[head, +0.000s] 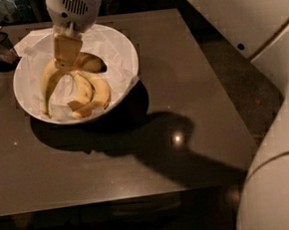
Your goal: Pick banana from white bowl
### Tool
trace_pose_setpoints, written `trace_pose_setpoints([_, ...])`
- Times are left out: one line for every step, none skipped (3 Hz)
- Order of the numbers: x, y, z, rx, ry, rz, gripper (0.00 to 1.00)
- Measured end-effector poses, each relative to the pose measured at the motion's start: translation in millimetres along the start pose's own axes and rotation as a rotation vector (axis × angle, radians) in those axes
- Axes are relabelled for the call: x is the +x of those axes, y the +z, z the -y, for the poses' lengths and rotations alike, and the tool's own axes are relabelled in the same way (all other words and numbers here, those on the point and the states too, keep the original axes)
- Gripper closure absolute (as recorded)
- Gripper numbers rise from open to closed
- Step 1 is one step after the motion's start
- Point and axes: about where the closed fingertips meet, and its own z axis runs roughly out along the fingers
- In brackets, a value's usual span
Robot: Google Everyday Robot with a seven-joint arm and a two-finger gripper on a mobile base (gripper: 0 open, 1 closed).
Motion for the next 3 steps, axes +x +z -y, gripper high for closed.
trace_pose_setpoints([-11.8, -10.9, -8.0, 0.014, -0.049, 0.0, 1.0])
trace_pose_setpoints([-11.8, -10.9, -8.0, 0.014, -0.049, 0.0, 1.0])
trace_pose_setpoints([-11.8, -10.9, -8.0, 0.014, -0.049, 0.0, 0.82])
